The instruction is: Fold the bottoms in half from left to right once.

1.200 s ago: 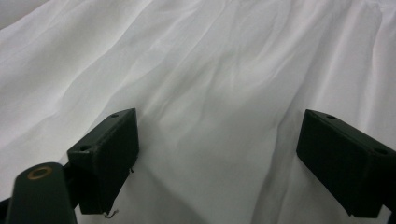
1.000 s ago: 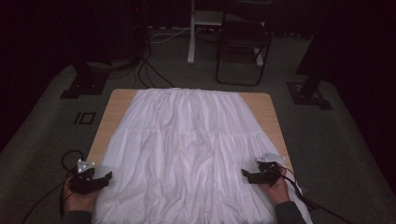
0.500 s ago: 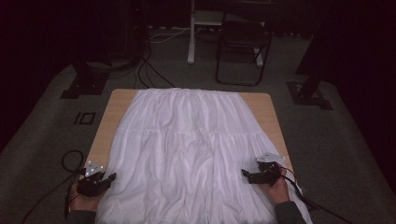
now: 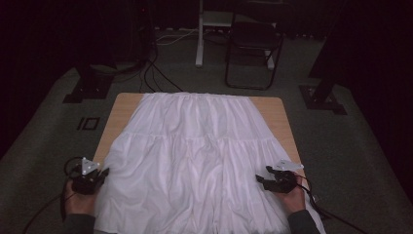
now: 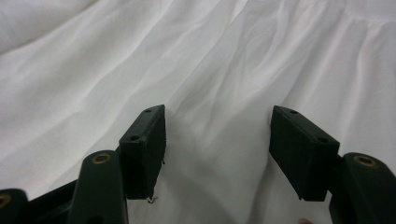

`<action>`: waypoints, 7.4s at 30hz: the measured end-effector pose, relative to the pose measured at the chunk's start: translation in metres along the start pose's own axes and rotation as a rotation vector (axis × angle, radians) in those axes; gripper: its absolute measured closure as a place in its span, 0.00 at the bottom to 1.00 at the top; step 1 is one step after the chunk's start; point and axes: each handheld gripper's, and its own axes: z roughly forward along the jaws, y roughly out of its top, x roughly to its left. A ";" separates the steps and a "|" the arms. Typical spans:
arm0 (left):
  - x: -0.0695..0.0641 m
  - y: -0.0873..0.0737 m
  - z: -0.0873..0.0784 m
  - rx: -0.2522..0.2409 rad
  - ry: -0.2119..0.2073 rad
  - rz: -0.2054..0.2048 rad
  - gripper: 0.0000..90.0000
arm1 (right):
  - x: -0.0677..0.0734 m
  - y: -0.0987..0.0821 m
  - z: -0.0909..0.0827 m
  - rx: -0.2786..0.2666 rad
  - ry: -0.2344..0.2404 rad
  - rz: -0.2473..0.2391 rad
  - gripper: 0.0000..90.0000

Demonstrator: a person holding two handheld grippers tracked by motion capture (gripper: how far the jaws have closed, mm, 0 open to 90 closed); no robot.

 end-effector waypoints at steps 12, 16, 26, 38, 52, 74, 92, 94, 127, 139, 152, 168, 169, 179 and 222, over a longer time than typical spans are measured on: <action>0.087 0.008 -0.008 0.058 0.444 -0.163 0.99 | -0.004 -0.003 -0.004 0.007 -0.014 0.007 0.40; 0.094 0.012 -0.010 0.083 0.534 -0.183 0.99 | -0.005 -0.004 -0.005 0.007 -0.016 0.012 0.40; 0.017 0.045 -0.057 -0.101 0.247 -0.037 0.98 | -0.008 -0.007 -0.002 0.031 -0.026 0.025 0.40; -0.103 0.097 -0.082 -0.263 -0.230 0.201 0.98 | -0.005 -0.009 0.003 0.023 -0.052 0.009 0.38; -0.226 0.161 -0.032 -0.303 -0.726 0.276 0.98 | -0.004 -0.010 0.003 0.013 -0.057 0.018 0.37; -0.307 0.147 0.010 -0.150 -0.834 0.341 0.54 | 0.008 0.014 -0.019 -0.058 -0.095 0.114 0.55; -0.169 0.058 0.043 0.009 -0.423 0.103 0.44 | 0.050 0.035 0.014 0.102 0.070 -0.007 0.95; -0.171 0.055 0.047 0.025 -0.438 0.099 0.46 | 0.050 0.035 0.012 0.092 0.074 -0.008 0.98; -0.278 0.080 0.064 0.008 -0.458 0.327 0.65 | -0.064 0.007 -0.027 0.055 -0.313 0.163 0.92; -0.219 0.106 0.098 0.032 -0.271 0.238 0.99 | -0.040 0.004 0.000 0.088 -0.201 0.143 0.90; -0.161 0.143 0.143 0.046 -0.171 0.091 0.98 | -0.043 0.049 0.057 0.059 -0.226 0.105 0.93; -0.160 0.105 0.045 -0.171 -0.314 0.089 0.61 | 0.015 0.084 0.013 -0.101 -0.092 0.050 0.54; -0.159 0.100 0.039 -0.172 -0.323 0.097 0.61 | 0.021 0.086 0.014 -0.101 -0.067 0.041 0.54; -0.151 0.051 0.002 -0.199 -0.344 0.114 0.57 | 0.056 0.114 0.076 -0.019 -0.001 -0.009 0.42; -0.157 -0.008 -0.065 -0.220 -0.577 0.138 1.00 | 0.016 -0.035 -0.117 -0.184 -0.049 0.198 0.97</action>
